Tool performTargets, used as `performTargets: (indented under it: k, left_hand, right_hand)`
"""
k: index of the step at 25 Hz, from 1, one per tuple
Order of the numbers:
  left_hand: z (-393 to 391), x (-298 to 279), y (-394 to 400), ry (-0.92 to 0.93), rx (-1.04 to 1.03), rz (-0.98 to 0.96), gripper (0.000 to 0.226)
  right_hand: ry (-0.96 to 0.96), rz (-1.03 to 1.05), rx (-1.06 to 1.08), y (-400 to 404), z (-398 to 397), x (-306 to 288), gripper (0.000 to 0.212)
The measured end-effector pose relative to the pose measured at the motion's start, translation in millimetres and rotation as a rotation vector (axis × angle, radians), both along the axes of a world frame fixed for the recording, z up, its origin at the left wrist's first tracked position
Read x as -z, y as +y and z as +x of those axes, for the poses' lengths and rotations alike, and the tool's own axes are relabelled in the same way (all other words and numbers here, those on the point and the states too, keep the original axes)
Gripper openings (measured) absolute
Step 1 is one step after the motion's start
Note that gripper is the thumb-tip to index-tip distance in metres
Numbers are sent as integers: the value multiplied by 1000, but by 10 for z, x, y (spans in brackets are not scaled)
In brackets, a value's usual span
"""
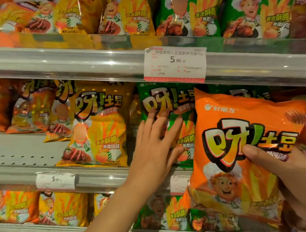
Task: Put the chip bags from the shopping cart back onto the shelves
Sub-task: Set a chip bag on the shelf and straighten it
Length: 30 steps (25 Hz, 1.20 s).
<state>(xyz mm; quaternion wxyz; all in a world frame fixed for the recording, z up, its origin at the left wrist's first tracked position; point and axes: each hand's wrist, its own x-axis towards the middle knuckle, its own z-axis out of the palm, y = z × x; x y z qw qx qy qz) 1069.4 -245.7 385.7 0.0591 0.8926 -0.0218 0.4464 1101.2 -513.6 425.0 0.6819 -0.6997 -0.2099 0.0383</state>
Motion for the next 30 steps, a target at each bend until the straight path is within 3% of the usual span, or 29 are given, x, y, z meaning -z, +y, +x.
performTargets:
  k: [1, 2, 4, 6, 8, 12, 22, 26, 30]
  left_hand:
    - [-23, -26, 21, 34, 22, -34, 63]
    - [-59, -38, 46, 43, 39, -60, 64]
    - [-204, 2, 118, 16, 53, -76, 65]
    - [-388, 45, 267, -25, 61, -74, 63]
    - [-600, 54, 476, -55, 46, -81, 59]
    - [-1109, 50, 1025, -58, -21, -141, 56]
    - [-2752, 278, 3302, 11, -188, -164, 53]
    - [-3191, 326, 4215, 136, -325, -213, 50]
    - [-3433, 585, 4792, 85, -245, -121, 49]
  right_hand:
    - [-113, -34, -137, 109, -29, -57, 57]
    - [-46, -41, -108, 234, -42, -197, 56]
    - [-135, -61, -94, 357, -84, -270, 50]
    - [-147, -45, -191, 492, -179, -270, 57]
    - [-169, -55, -150, 705, -247, -266, 71]
    - [-214, -65, -263, 1363, -505, -246, 54]
    - [-159, 67, -435, 3691, -1722, -140, 44]
    - [-105, 88, -409, 4688, -2134, -179, 37]
    - [-10, 125, -308, 5367, -2123, -354, 42]
